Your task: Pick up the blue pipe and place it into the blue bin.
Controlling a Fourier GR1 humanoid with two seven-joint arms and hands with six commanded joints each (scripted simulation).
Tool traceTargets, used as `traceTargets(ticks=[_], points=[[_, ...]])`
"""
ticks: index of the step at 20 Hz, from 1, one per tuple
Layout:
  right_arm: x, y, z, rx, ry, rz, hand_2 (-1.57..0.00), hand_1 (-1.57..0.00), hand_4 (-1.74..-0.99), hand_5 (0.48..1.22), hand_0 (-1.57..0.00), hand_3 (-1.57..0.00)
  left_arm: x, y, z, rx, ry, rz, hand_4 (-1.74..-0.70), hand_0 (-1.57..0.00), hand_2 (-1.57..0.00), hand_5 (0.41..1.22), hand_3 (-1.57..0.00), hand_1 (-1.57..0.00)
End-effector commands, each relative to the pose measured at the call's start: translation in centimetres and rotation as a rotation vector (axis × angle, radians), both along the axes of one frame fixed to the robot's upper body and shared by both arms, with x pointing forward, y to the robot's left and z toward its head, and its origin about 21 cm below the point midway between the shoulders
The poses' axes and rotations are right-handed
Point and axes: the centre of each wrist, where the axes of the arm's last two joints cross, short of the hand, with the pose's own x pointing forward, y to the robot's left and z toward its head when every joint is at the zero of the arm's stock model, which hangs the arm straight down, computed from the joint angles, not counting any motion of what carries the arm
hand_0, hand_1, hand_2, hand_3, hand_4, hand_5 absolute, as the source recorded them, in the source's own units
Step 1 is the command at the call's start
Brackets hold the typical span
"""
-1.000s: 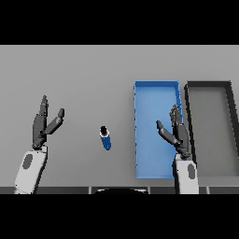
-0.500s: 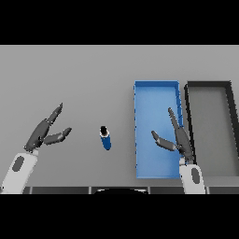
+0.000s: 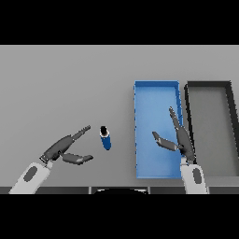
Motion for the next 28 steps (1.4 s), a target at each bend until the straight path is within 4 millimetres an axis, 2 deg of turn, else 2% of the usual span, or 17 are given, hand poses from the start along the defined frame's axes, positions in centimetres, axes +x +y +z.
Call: traceTargets(ticks=[1,4,6,12,15,17,19,21,23,24,25,26,28], points=[[-0.2,0.0,0.1,-0.001,-0.002,0.003,0.0,0.0,-1.213,0.572,0.0,0.0,0.1,-0.7,-0.1,0.001,-0.004,-0.018,-1.08,0.0,0.0,0.469,0.0,0.0],[0.0,0.3,0.0,0.002,0.019,-0.009,0.0,0.0,-1.21,0.57,0.0,0.0,0.0,-2.2,-1.2,-0.01,-0.003,-0.05,-1.12,0.0,0.0,0.47,0.0,0.0],[0.2,0.2,0.1,0.008,0.015,-0.007,0.0,0.0,-1.21,0.564,0.0,0.0,0.5,-4.1,-1.7,-0.045,-0.023,-0.064,-1.15,0.0,0.0,0.484,0.0,0.0],[-0.1,0.3,-0.3,0.027,0.012,-0.012,0.0,0.0,-1.207,0.551,0.0,0.0,2.3,-6.5,-3.7,-0.093,-0.007,-0.028,-1.13,0.0,0.0,0.491,0.0,0.0],[-0.3,-0.1,-0.4,0.026,0.01,-0.011,0.0,0.0,-1.202,0.549,0.0,0.0,2.6,-7.4,-5.3,-0.119,0.016,-0.017,-1.14,0.0,0.0,0.497,0.0,0.0],[-0.1,-0.1,-0.1,0.027,0.015,-0.008,0.0,0.0,-1.2,0.547,0.0,0.0,2.8,-8.0,-6.2,-0.096,-0.01,-0.003,-1.1,0.0,0.0,0.497,0.0,0.0],[0.0,-0.1,-0.1,0.017,0.017,-0.017,0.0,0.0,-1.195,0.548,0.0,0.0,3.3,-8.9,-6.2,-0.135,-0.029,-0.012,-1.1,0.0,-0.02,0.517,0.0,0.0],[-0.1,-0.5,-0.3,0.011,0.029,-0.017,0.0,0.0,-1.188,0.55,0.0,0.0,3.3,-9.2,-6.5,-0.189,-0.002,-0.023,-1.14,0.0,-0.09,0.567,-0.04,0.0],[-0.3,-0.3,-0.4,0.009,0.012,-0.006,0.0,0.0,-1.188,0.556,0.0,0.0,3.5,-10.2,-6.3,-0.252,0.038,-0.016,-1.22,0.0,-0.27,0.635,-0.2,-0.12],[-0.2,-0.2,-0.3,0.019,0.011,-0.006,0.0,0.0,-1.196,0.56,0.0,0.0,3.5,-10.5,-6.5,-0.272,0.05,-0.015,-1.27,-0.04,-0.42,0.675,-0.35,-0.25],[-0.5,-0.4,-0.3,0.016,0.013,-0.006,0.0,0.0,-1.192,0.56,0.0,0.0,3.5,-10.5,-6.4,-0.299,0.052,-0.011,-1.3,-0.18,-0.58,0.784,-0.59,-0.41],[-0.2,-0.2,-0.3,0.014,0.016,-0.006,0.0,0.0,-1.191,0.561,0.0,0.0,3.2,-10.9,-6.6,-0.316,0.063,-0.006,-1.38,-0.42,-0.78,0.872,-0.78,-0.64],[-0.1,0.0,-0.4,0.003,0.023,-0.004,0.0,0.0,-1.184,0.562,0.0,0.0,3.3,-11.7,-6.6,-0.318,0.048,-0.01,-1.5,-0.83,-1.06,0.997,-1.02,-0.98]])
